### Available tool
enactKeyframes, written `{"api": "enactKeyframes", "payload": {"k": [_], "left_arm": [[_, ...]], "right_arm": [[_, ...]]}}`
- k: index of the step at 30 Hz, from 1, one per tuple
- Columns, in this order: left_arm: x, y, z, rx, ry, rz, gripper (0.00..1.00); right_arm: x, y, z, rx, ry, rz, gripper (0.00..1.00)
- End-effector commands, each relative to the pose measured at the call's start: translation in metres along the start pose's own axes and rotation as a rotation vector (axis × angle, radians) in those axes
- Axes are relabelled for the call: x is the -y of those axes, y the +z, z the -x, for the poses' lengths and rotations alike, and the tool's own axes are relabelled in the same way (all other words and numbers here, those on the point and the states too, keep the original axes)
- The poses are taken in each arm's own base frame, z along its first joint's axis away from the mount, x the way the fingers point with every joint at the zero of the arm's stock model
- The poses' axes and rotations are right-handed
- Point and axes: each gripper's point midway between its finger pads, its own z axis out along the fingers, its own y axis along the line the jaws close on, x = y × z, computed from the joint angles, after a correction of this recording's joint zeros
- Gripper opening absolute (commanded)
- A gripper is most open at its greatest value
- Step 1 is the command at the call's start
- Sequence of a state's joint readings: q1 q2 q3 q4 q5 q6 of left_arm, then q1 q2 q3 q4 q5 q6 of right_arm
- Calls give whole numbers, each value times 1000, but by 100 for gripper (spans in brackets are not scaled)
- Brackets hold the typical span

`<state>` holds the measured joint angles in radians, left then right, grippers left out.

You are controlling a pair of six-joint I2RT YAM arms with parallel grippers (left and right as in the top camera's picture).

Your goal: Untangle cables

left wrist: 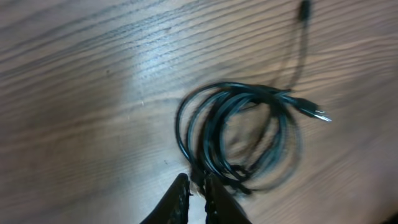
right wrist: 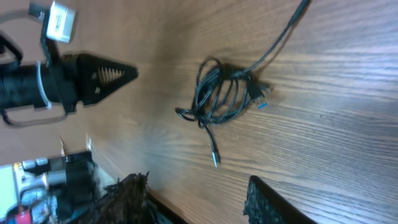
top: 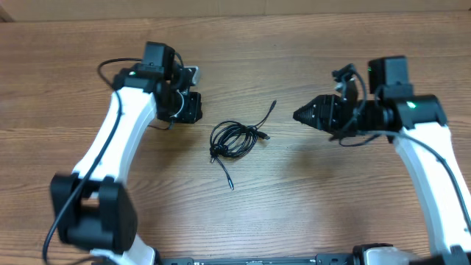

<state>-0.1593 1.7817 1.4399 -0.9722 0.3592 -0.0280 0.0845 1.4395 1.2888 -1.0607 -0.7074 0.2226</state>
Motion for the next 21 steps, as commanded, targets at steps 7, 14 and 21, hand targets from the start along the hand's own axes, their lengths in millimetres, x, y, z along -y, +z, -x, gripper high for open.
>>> {"api": "enactKeyframes", "payload": {"k": [7,14,21], "left_arm": [[-11,75,-12,-144,208,-52,26],[0,94,-11,-138,254,-159,42],[6,98,-14,-149,299,-161,52]], "right_arm": [[15,71,-2,-144,179,-71,40],[38,116,-7,-106,276,-306,43],[42,160,-15,-62,295,-418,46]]}}
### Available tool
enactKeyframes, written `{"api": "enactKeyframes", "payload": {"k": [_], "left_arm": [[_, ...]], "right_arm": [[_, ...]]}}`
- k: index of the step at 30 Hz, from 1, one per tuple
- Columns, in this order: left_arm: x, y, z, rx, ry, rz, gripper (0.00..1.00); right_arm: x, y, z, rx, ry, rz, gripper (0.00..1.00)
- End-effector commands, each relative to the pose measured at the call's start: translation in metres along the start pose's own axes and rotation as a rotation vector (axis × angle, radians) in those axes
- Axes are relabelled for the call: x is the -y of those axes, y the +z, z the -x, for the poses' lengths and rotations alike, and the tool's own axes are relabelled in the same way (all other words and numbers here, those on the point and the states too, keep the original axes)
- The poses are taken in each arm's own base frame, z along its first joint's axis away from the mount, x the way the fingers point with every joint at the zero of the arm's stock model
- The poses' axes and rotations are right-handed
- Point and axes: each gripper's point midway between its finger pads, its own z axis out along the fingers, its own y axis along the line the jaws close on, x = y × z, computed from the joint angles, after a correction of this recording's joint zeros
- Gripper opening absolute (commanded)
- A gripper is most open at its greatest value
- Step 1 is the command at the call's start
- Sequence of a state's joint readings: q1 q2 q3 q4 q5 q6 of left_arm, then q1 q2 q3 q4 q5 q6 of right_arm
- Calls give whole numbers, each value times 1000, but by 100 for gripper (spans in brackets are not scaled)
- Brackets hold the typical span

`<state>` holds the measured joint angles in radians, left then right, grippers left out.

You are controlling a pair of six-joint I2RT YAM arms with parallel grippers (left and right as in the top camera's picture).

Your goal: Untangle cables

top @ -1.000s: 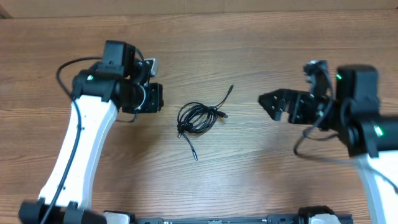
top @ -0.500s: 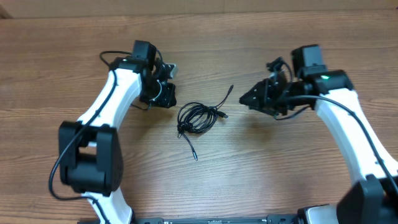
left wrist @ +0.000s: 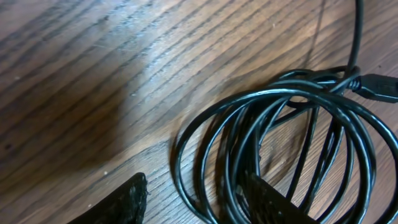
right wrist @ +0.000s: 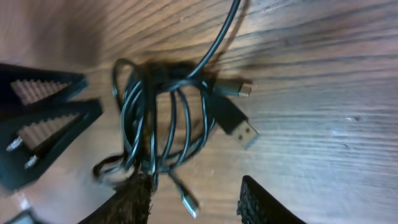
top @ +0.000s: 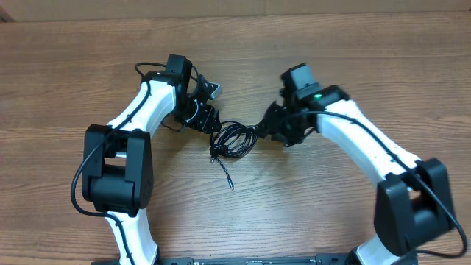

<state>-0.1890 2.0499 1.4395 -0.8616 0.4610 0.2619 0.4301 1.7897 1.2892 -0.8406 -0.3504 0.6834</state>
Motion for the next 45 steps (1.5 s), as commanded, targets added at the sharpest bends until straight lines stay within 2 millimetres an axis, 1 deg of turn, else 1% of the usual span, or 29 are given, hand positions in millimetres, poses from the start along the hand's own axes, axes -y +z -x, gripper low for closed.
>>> {"api": "enactKeyframes", "payload": {"k": [1,5,7,9,11,13,15,17,18,20,21,22,24,26,27,29,32,34,35,37,39,40,41,42,43,44,45], "left_arm": [[12,7,1,-6,52,-35,52],[17,10,1,-13,64,-38,57],[19,11,1,-15,70,-36,57],[19,11,1,-19,74,-28,57],[17,12,1,-20,73,-12,52],[16,12,2,-18,75,-10,50],[16,12,2,-16,76,-9,48],[16,12,3,-12,78,-8,46],[16,12,4,-9,79,-7,45],[15,12,5,-6,81,-6,46],[15,12,5,-6,81,-6,48],[15,12,5,-6,81,-6,53],[15,12,5,-6,81,-6,61],[15,12,5,-6,81,-2,65],[13,12,5,-8,79,9,64],[2,11,4,-17,42,71,63],[-10,10,2,-26,0,139,66],[-12,10,2,-28,-6,149,68],[-12,10,2,-28,-5,150,68],[-12,10,2,-28,-6,150,64],[-12,9,2,-27,-11,150,60],[-12,9,2,-26,-20,150,56],[-12,9,2,-24,-30,151,54],[-12,9,3,-22,-34,151,52],[-13,9,4,-18,-46,152,50],[-13,9,4,-14,-53,153,47],[-13,9,5,-10,-58,153,37]], "right_arm": [[-5,18,6,58,60,-60,46],[-18,37,2,61,44,-44,46],[-21,43,2,74,37,-47,46],[-20,48,4,96,25,-69,45],[-16,53,5,109,21,-99,42],[-12,60,3,99,20,-115,32],[-9,65,1,88,22,-128,20],[-7,67,1,86,22,-133,8],[-6,67,2,91,21,-138,4],[-7,67,5,101,-6,-136,4],[-7,66,7,104,-22,-133,4],[-7,66,10,109,-35,-130,4],[-13,65,16,113,-92,-94,4],[-27,64,22,118,-203,-26,4],[-32,64,23,124,-237,-3,4],[-49,62,33,171,-323,52,4],[-74,60,40,241,-415,118,4],[-91,58,42,282,-463,160,4],[-96,57,43,297,-475,173,4],[-104,56,43,315,-489,193,4],[-101,56,46,329,-484,173,6],[-97,56,47,329,-477,154,13],[-94,53,49,322,-469,147,18],[-92,49,50,308,-458,143,20],[-91,39,53,288,-440,136,22],[-90,31,58,280,-424,121,24],[-90,22,61,271,-409,107,25]]}}
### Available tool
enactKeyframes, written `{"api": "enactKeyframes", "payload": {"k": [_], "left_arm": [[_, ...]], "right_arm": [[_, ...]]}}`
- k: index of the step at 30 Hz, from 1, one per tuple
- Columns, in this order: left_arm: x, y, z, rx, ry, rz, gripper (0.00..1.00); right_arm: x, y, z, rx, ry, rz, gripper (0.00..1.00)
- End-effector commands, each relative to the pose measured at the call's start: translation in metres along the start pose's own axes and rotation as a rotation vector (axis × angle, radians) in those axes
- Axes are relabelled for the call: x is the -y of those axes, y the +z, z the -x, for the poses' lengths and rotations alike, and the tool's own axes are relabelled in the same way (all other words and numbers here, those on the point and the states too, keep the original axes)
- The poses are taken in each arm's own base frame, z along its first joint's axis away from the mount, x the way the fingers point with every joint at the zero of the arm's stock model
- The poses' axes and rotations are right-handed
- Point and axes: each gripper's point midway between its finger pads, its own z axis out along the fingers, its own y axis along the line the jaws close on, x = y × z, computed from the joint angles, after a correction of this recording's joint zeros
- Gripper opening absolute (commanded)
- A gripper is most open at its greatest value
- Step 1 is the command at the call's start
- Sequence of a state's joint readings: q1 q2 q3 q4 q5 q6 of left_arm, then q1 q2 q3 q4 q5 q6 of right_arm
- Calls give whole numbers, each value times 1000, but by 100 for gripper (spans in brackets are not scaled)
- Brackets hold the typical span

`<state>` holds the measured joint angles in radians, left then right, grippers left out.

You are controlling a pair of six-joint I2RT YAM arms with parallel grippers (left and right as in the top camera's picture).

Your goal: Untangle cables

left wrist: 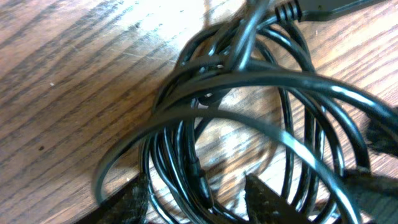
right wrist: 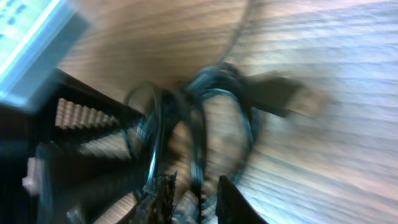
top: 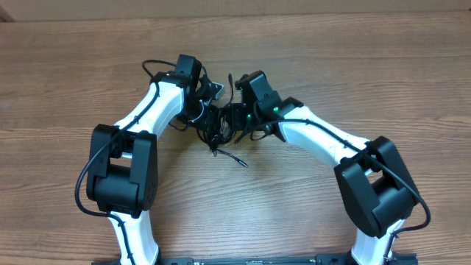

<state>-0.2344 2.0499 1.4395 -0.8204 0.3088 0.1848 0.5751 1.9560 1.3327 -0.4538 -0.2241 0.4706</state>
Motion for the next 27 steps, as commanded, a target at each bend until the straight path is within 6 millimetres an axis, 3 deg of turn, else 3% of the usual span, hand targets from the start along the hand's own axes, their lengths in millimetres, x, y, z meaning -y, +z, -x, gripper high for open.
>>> {"api": "enactKeyframes", "payload": {"k": [1,3,6,10,14,20,23,26,27], "left_arm": [[-2,4,2,2,-46,6,30],[-2,4,2,4,-55,6,18],[-2,4,2,4,-60,7,13],[-9,3,1,1,-139,45,4],[-13,3,0,-1,-191,71,4],[-12,-1,-1,-17,-189,71,18],[-11,-5,-1,-28,-163,71,29],[-18,-13,-5,-53,-169,107,41],[-21,-15,-6,-59,-176,114,46]], "right_arm": [[-7,-39,47,52,26,2,25],[-8,-56,50,18,49,-20,29],[-11,-69,40,-50,110,-28,31],[-2,-64,12,-143,230,-83,30],[1,-50,-11,-188,281,-107,30],[-11,-16,-46,-217,303,-100,31],[-15,-5,-52,-205,282,-83,31],[-2,4,-55,-185,332,-145,30],[3,7,-56,-183,332,-163,25]]}}
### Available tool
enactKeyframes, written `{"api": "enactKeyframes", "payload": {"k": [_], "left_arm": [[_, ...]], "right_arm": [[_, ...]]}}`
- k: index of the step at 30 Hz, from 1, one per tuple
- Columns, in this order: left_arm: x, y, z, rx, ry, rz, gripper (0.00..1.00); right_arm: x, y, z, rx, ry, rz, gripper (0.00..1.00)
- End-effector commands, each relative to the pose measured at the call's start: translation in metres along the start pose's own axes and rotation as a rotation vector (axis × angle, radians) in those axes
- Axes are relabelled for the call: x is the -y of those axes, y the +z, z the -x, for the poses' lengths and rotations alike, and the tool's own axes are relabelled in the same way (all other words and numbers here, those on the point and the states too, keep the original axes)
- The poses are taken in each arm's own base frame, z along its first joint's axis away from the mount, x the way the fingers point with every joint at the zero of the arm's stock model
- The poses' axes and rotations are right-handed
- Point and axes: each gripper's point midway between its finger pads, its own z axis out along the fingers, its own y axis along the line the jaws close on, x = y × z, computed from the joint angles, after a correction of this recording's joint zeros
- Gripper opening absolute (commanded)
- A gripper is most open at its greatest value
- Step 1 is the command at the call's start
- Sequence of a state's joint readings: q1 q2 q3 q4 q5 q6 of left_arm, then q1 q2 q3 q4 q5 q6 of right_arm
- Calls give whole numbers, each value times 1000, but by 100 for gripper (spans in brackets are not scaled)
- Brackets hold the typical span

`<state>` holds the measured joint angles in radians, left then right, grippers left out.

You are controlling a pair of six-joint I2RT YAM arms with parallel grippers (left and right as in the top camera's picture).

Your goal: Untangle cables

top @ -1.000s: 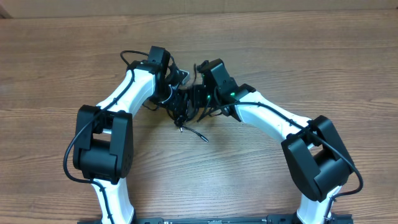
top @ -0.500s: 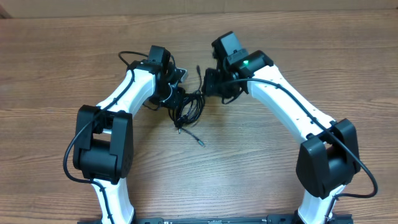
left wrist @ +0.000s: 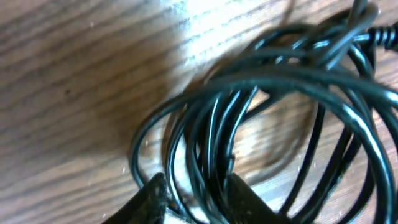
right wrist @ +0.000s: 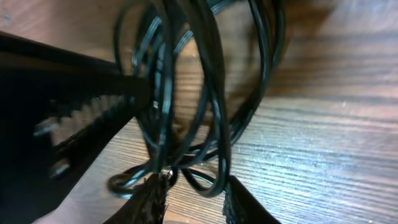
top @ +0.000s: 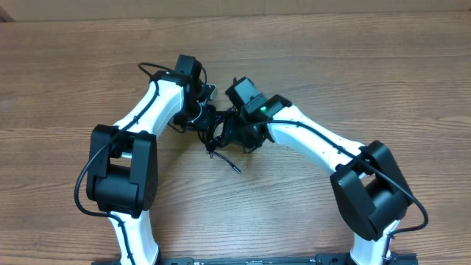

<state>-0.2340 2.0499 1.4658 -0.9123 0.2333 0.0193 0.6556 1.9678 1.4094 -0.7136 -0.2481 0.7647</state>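
A black cable bundle [top: 222, 140] lies coiled on the wooden table [top: 353, 73], one loose end [top: 235, 168] trailing toward the front. Both arms meet over it. My left gripper [top: 209, 125] comes in from the left; in the left wrist view the left gripper [left wrist: 196, 199] is shut on several strands of the coil [left wrist: 273, 87]. My right gripper [top: 237, 135] is at the coil's right side. In the right wrist view the right gripper [right wrist: 196, 202] stands partly open with a loop of the coil [right wrist: 214, 118] between its fingers. The left gripper's toothed finger [right wrist: 81, 112] shows just left of the coil.
The left arm's white link [top: 140, 110] and the right arm's white link [top: 316, 143] reach in from either side. The arms' own black cables [top: 151, 70] arch near the left wrist.
My left gripper's fingers have closed from wide open onto strands of the coil. My right gripper's fingers stand a little wider than before. The coil and its loose end sit slightly further left.
First the coil lay alone at mid-table, my left gripper shut and the right open, both well away. Then both stood open at the coil's edges. Later both were in the coil, the right one narrowed. Now my left grips strands.
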Motion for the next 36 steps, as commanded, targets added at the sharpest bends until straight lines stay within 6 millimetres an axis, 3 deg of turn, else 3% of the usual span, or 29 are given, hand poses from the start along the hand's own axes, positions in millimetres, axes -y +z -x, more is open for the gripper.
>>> {"api": "enactKeyframes", "payload": {"k": [1,4,11,13,18,24,26,27,29,32,36], "left_arm": [[-13,-10,10,14,-2,44,48],[-14,-13,11,23,-15,1,54],[20,-18,17,83,181,-247,66],[22,-15,16,86,195,-254,72],[12,-1,16,69,138,-219,64],[7,19,16,40,78,-222,55],[7,23,16,33,69,-226,47],[7,23,15,31,67,-225,47],[7,21,16,32,52,-225,57],[9,13,15,30,51,-226,57],[13,-3,16,45,86,-219,56]], "right_arm": [[22,16,6,27,69,-79,20],[29,22,15,52,48,-100,10],[34,24,37,91,-30,-76,4],[39,21,46,105,-44,-73,4],[49,14,61,92,-65,-25,4],[31,8,62,51,-223,128,4],[29,7,61,40,-234,150,4],[29,7,61,40,-233,149,4],[29,7,62,41,-234,150,4],[29,7,61,39,-234,149,4],[32,5,59,23,-221,147,11]]}}
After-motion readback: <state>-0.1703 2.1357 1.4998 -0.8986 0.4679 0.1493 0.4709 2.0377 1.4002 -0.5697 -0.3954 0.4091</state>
